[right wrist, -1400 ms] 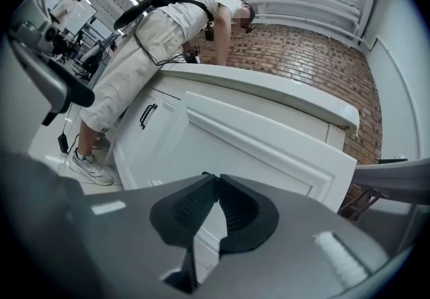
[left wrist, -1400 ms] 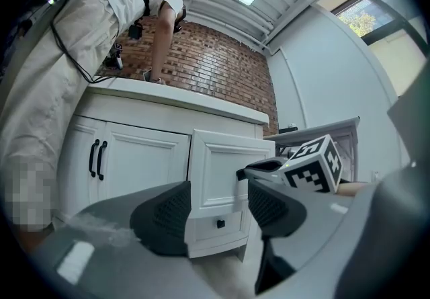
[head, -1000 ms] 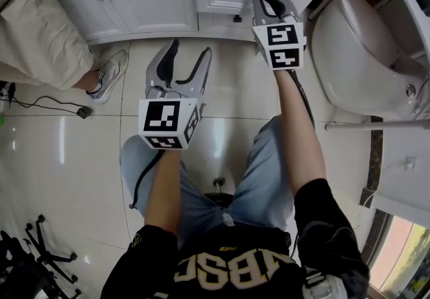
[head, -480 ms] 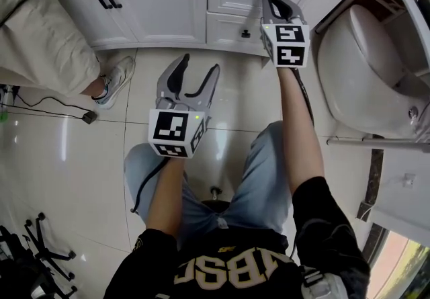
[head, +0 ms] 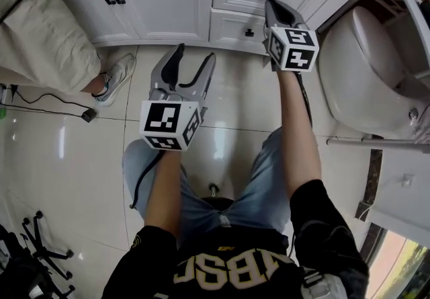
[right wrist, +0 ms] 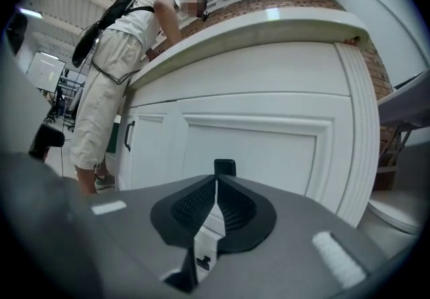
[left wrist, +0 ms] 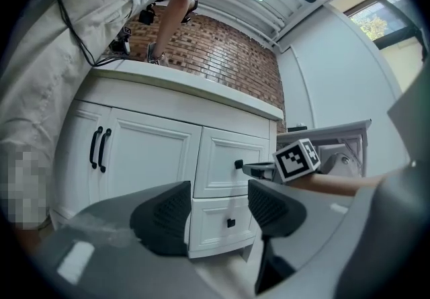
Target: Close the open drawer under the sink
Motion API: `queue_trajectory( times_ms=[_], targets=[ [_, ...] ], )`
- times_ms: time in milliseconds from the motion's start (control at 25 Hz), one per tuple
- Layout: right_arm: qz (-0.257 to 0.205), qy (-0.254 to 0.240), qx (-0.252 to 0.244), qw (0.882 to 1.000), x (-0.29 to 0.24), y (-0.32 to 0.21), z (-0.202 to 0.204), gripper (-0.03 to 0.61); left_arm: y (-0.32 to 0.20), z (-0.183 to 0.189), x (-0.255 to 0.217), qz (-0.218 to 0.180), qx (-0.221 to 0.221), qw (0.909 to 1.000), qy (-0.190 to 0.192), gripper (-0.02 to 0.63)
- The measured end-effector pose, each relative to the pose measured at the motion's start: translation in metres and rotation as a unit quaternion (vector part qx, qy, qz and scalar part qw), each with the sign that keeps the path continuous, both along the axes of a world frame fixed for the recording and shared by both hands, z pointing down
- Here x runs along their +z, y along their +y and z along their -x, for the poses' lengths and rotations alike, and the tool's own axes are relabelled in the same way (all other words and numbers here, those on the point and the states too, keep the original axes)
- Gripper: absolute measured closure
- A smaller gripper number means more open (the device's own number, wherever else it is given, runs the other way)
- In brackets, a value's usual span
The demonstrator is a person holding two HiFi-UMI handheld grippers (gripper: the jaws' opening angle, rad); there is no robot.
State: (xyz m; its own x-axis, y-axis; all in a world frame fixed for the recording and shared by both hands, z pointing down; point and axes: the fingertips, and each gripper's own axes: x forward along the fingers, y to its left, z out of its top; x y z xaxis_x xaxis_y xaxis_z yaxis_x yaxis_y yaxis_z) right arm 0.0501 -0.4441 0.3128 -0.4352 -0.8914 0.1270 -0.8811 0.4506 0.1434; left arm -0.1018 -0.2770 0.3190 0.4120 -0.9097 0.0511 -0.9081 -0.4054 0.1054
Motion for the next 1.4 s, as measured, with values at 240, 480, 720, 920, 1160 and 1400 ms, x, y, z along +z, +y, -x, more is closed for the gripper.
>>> queue_trajectory(
  times_ms=[240,480,720,920,1160,1400],
  targets=[
    [-0.010,-0.073,-0.021,0.997,-0.016,0.074,0.005,0.566,0.016,-0.001,-0.010,-0.010,0.004,0.9999,0.002,0.347],
    [-0.060,-0.062,-0.053,0.995,-0.051,0.160,-0.002,0.566,0.044,-0.033,-0.029,-0.045,0.016,0.9983,-0.034,0.347],
    [-0.102,-0.062,-0.019,0.993,-0.061,0.226,-0.047,0.566,0.066,-0.069,-0.035,-0.068,0.042,0.9953,-0.056,0.351],
    [-0.107,-0.097,0.016,0.989,-0.049,0.244,-0.075,0.552,0.071,-0.070,-0.034,-0.069,0.018,0.9956,-0.062,0.351],
    [-0.117,-0.103,0.029,0.987,-0.055,0.248,-0.076,0.413,0.071,-0.053,-0.032,-0.070,-0.001,0.9950,-0.071,0.351],
    [-0.101,-0.089,0.093,0.987,-0.046,0.246,-0.095,0.183,0.070,-0.040,-0.035,-0.075,-0.020,0.9946,-0.069,0.351]
  ],
)
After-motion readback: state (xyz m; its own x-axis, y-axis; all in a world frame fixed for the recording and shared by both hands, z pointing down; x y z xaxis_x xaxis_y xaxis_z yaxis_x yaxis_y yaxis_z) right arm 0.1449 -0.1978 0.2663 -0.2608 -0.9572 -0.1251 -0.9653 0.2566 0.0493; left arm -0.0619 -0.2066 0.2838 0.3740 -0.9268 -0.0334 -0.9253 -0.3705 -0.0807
